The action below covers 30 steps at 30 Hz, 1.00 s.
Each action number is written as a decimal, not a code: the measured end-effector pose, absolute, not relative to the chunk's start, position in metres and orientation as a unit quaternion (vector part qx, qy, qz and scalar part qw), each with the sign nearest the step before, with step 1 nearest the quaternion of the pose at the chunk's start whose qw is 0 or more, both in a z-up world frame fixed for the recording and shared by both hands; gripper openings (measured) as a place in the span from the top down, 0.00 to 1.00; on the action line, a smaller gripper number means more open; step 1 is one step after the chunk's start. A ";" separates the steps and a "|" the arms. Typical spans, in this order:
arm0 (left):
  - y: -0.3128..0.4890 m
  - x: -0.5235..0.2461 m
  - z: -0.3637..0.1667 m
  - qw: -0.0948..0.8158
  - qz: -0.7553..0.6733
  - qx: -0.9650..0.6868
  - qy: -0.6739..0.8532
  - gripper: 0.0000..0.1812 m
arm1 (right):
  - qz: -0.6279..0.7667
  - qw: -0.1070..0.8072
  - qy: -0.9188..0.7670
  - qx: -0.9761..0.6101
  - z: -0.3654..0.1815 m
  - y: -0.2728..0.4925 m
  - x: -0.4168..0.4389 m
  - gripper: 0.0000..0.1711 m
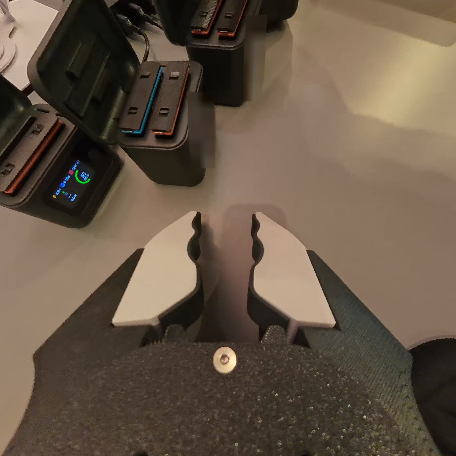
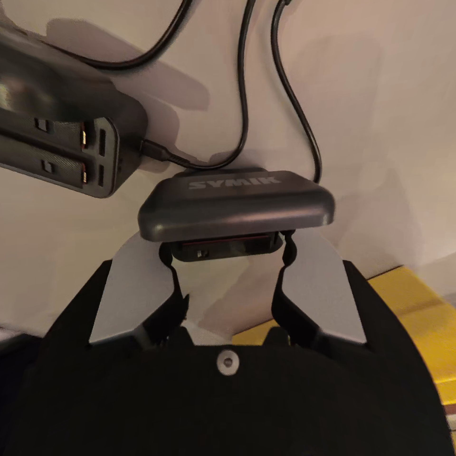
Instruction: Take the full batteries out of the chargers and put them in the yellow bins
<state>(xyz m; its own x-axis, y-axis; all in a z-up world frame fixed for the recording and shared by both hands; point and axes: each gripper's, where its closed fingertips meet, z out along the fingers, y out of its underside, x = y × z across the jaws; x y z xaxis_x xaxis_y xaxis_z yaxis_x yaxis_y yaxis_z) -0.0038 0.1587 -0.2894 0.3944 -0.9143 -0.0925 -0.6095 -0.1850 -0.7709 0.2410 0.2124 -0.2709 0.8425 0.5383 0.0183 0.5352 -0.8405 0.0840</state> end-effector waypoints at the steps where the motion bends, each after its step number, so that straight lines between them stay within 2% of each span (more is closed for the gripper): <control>1: 0.159 -0.004 -0.289 0.381 -0.200 -0.743 0.513 0.79 | 0.019 0.040 0.264 0.964 -0.271 0.210 0.236 0.48; 9: 0.158 -0.004 -0.289 0.386 -0.195 -0.740 0.515 0.79 | 0.064 0.031 0.160 0.985 -0.274 0.206 0.214 0.48; 17: 0.158 -0.005 -0.288 0.389 -0.193 -0.739 0.516 0.79 | 0.082 0.008 0.136 0.987 -0.275 0.206 0.206 0.47; 22: 0.158 -0.005 -0.288 0.387 -0.195 -0.740 0.515 0.79 | 0.041 -0.017 0.176 0.983 -0.264 0.199 0.197 0.40; 26: 0.158 -0.005 -0.288 0.387 -0.195 -0.740 0.515 0.79 | -0.013 -0.082 0.190 0.978 -0.243 0.193 0.186 0.37; 30: 0.158 -0.005 -0.288 0.389 -0.193 -0.739 0.516 0.79 | -0.063 -0.227 0.194 0.952 -0.213 0.191 0.178 0.40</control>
